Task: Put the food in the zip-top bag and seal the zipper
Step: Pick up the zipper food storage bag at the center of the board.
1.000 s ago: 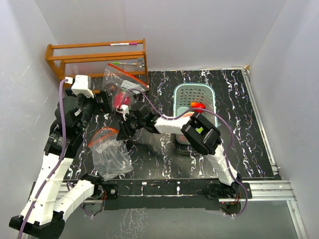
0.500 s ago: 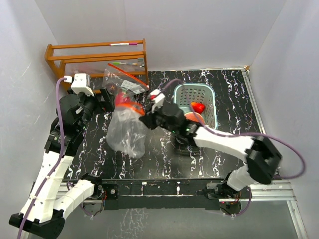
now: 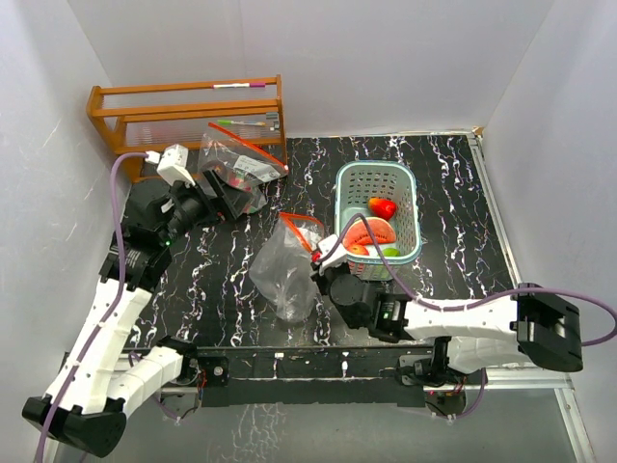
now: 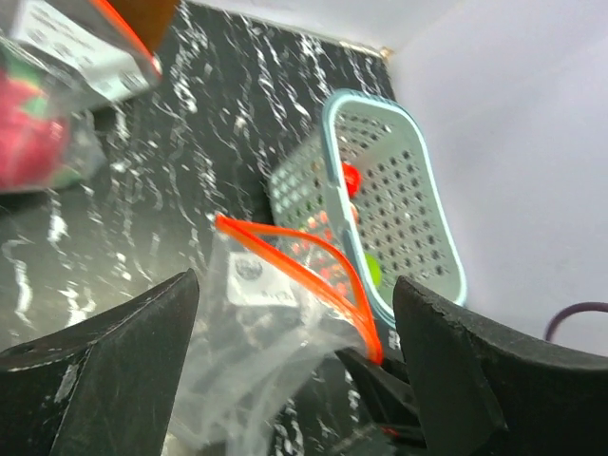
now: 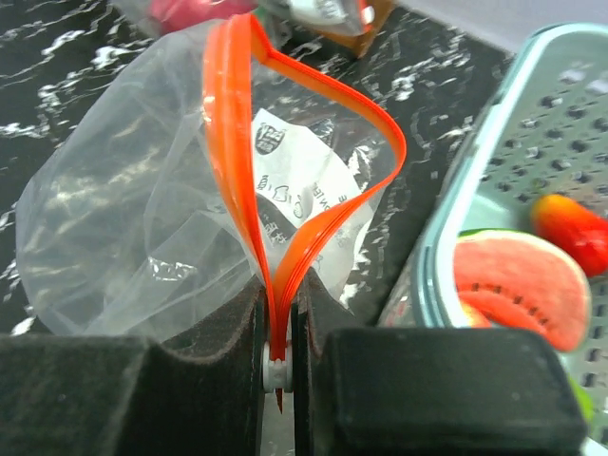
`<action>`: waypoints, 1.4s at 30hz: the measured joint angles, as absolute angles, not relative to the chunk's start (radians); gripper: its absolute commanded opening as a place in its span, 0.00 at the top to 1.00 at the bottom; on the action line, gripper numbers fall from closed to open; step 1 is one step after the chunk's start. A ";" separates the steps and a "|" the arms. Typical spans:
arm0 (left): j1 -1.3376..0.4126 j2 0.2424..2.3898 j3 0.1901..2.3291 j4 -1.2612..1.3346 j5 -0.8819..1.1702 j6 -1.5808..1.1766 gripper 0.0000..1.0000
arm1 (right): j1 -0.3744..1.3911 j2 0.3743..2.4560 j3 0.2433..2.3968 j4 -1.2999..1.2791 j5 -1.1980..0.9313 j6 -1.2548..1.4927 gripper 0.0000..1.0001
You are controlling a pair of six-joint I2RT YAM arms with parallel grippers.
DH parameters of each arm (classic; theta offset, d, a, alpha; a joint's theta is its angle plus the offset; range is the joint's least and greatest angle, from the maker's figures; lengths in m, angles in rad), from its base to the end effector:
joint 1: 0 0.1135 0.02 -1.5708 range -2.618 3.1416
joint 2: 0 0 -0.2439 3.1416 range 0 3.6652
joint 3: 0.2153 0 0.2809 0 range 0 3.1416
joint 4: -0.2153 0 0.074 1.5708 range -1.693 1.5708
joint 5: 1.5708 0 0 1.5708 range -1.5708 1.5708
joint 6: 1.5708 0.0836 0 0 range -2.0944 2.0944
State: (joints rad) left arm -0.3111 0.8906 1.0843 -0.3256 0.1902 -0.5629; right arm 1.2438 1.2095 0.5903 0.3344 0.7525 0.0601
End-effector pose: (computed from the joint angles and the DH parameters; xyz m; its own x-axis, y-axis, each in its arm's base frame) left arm 0.2608 -0.1005 0.3943 -0.3615 -0.4342 -0.8251 0.3383 0.7636 -0.5500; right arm 0.1574 0.2863 0.1933 -0.1190 -0.2142 -0.9695 -0.4743 0.8701 -0.1340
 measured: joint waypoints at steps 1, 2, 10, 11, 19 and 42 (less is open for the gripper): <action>-0.311 0.899 1.084 -0.329 0.216 -0.590 0.19 | 1.262 1.214 0.585 0.350 0.797 0.038 0.92; -0.311 0.907 1.084 -0.332 0.247 -0.619 0.20 | 1.273 1.221 0.585 0.369 0.830 0.017 0.92; -0.312 0.894 0.916 -0.281 0.515 -0.882 0.23 | 1.330 1.319 0.570 0.729 1.027 -0.311 0.92; -0.312 0.894 0.892 -0.289 0.542 -0.923 0.23 | 1.333 1.333 0.570 0.780 1.034 -0.355 0.92; -0.312 0.894 0.871 -0.243 0.601 -1.046 0.15 | 1.350 1.431 0.568 1.045 1.053 -0.606 0.92; -0.312 0.974 0.698 -0.014 0.632 -1.190 0.46 | 1.444 1.573 0.568 1.315 1.075 -0.863 0.92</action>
